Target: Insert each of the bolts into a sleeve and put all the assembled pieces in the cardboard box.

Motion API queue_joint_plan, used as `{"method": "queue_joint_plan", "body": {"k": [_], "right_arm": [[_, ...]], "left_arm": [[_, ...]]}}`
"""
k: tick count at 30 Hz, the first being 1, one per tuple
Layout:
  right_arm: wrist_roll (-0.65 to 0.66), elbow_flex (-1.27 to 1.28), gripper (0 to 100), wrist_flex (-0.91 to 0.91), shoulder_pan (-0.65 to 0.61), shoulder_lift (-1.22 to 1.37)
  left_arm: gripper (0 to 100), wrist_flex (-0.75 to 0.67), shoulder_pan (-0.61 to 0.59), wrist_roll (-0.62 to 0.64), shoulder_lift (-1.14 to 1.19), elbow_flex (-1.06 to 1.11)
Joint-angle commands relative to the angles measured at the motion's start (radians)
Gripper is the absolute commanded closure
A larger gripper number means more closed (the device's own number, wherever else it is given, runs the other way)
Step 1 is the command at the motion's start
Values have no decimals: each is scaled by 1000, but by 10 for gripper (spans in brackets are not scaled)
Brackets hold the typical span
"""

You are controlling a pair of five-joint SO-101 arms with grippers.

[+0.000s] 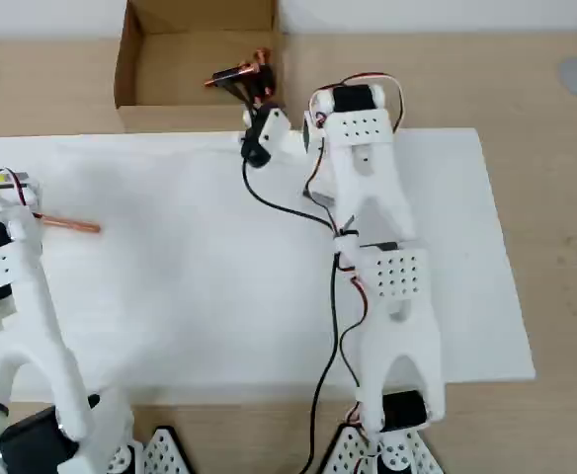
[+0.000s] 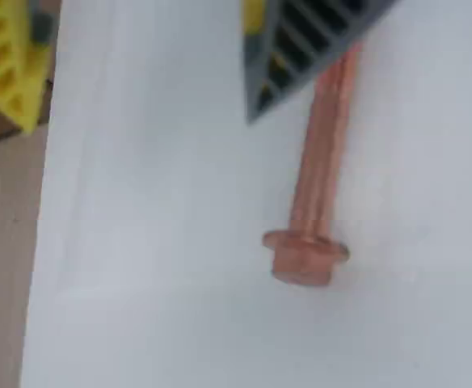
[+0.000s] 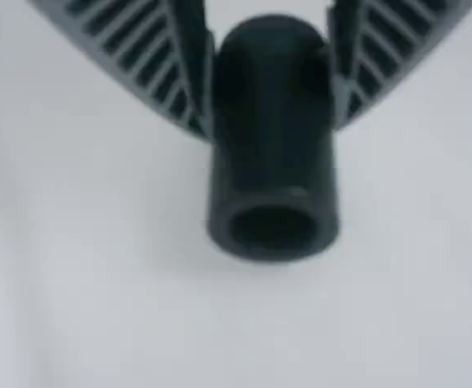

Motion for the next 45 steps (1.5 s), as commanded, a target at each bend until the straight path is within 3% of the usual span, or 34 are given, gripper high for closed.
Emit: {"method": "queue_joint_plan", "body": {"k": [1,10,18,28,35,45], "right_arm": [[-40,-108,988,15,-13,-15],[-66,-124,988,15,-15,-15],[-72,-124,988,15,-21,-15],[-78,-124,988,15,-21,-15],[-78,-122,988,15,-19,-45],[-78,-122,988,15,-21,-59]], "left_arm": [[814,-8,-3,-5,-1,-75],[815,21,-89,71,165,-140],[815,311,-87,66,418,-436],[811,557,66,43,522,-641],[812,571,12,35,522,-631],[812,580,15,-109,573,-638]]}}
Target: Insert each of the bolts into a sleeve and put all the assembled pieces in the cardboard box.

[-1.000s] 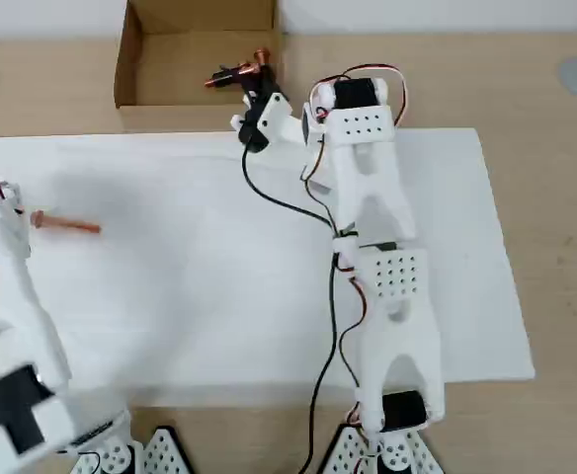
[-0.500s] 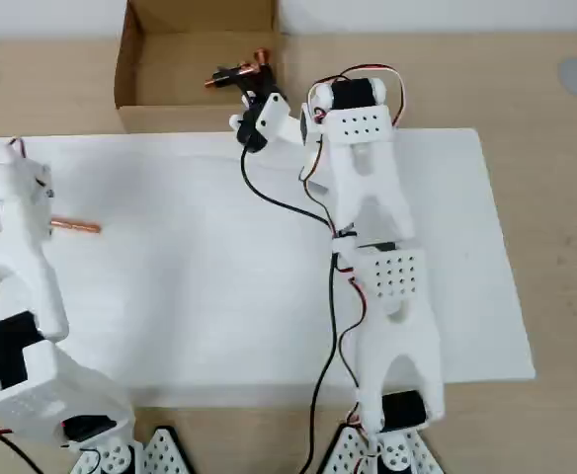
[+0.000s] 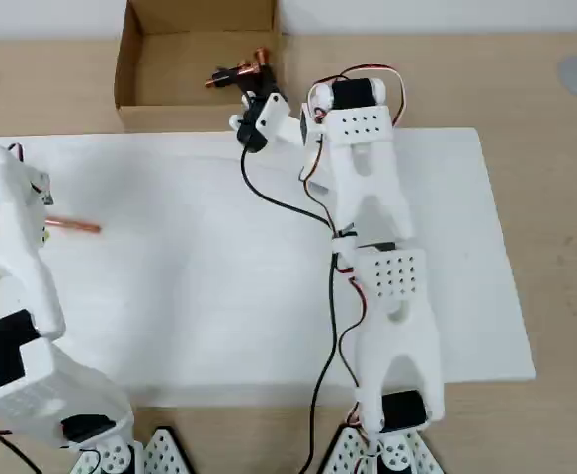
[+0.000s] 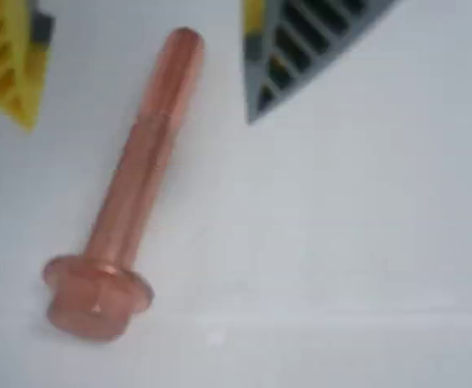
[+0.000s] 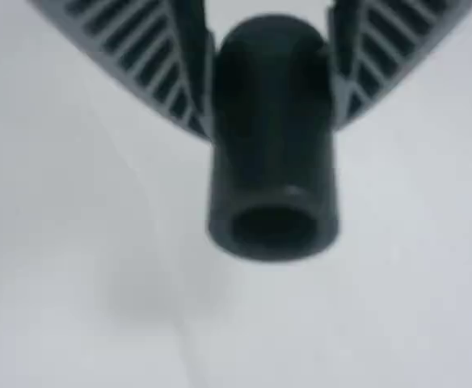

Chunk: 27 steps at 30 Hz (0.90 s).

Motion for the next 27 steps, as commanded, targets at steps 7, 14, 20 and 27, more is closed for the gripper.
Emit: {"method": "queue_joint_plan", "body": {"k": [7,14,20,27], "right_arm": [[-11,-53,988,15,-10,-59],[-11,-25,988,15,-10,-59],[-11,-13,988,15,-10,-59],[-11,-12,988,15,-10,-59]], "left_arm": [[813,166,-9,-60,197,-238],[814,276,-11,-112,335,-459],[814,367,-12,-180,354,-589],[814,374,-18,-313,354,-609]]}}
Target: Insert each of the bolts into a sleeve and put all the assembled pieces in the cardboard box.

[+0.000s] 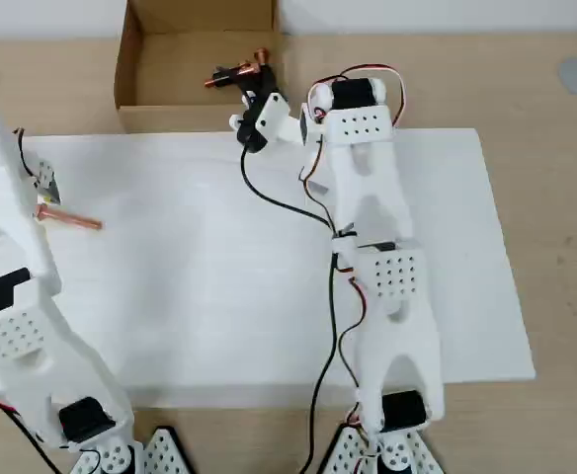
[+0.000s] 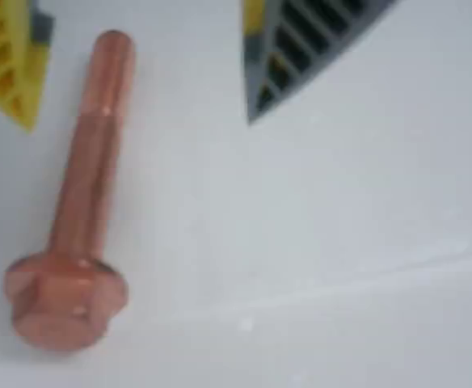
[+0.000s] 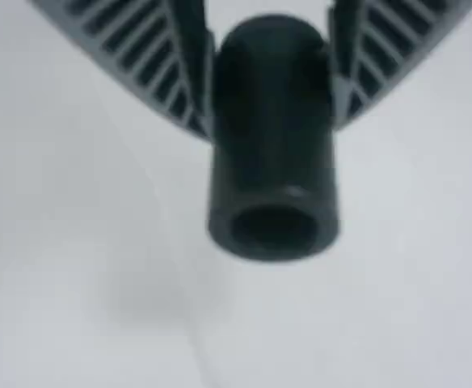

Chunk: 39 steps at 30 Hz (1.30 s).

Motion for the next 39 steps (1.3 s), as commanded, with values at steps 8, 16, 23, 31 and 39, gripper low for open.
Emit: {"method": "queue_joint_plan", "body": {"k": [8,16,23,31,39], "right_arm": [[-11,-12,988,15,-10,-59],[-11,-12,988,15,-10,-59],[-11,-12,988,15,-10,-59],[-11,-10,988,15,-12,-59],[-8,-10,988,15,-12,-59]], "left_arm": [[813,-6,-81,-152,-12,-48],[813,-75,-80,-176,65,-35],[814,-66,-71,-173,150,-135],[814,23,-26,-176,156,-238],[814,48,-23,-173,165,-331]]}}
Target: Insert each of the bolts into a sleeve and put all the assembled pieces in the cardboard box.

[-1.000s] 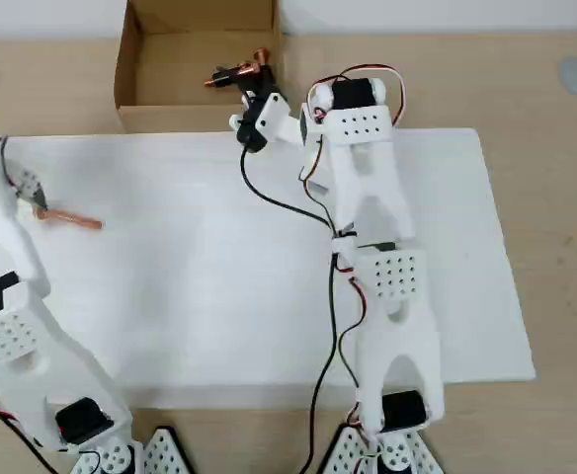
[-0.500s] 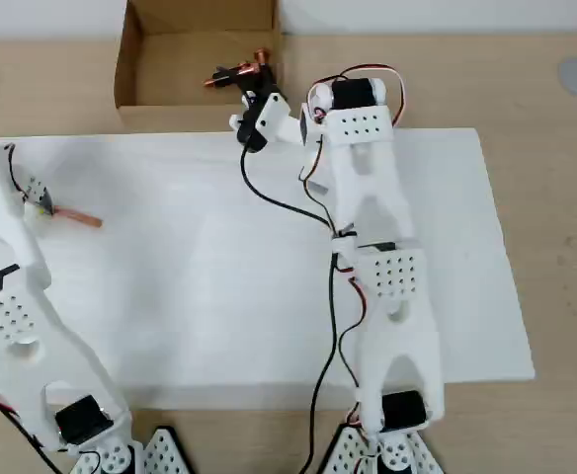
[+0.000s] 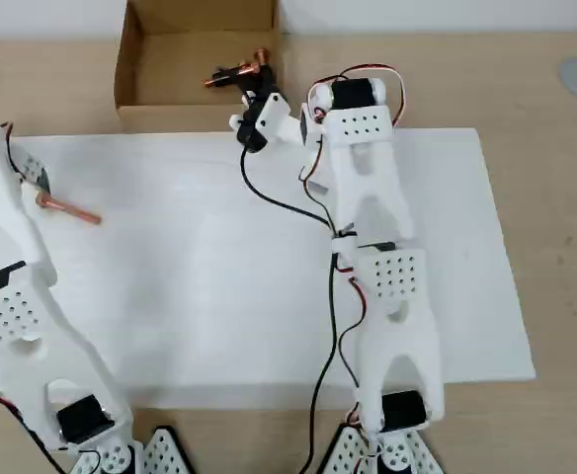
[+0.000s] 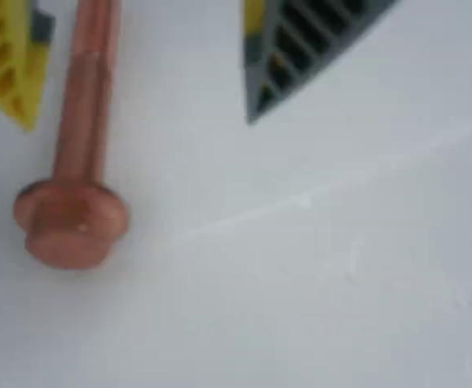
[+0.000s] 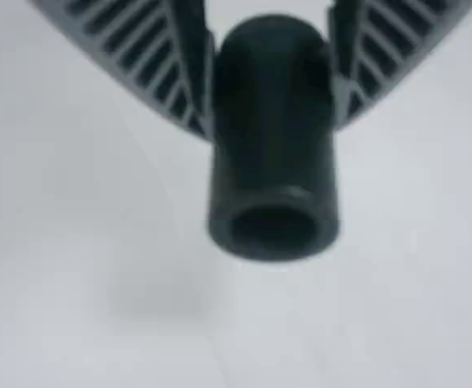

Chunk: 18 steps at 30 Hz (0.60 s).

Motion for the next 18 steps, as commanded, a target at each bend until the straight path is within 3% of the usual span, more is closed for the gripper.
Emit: {"method": "queue_joint_plan", "body": {"k": [1,18], "right_arm": [[-8,-10,988,15,-12,-59],[-8,-10,988,15,-8,-59]], "left_arm": [[814,5,14,-3,-12,-49],[812,-87,51,-8,71,-8]]}}
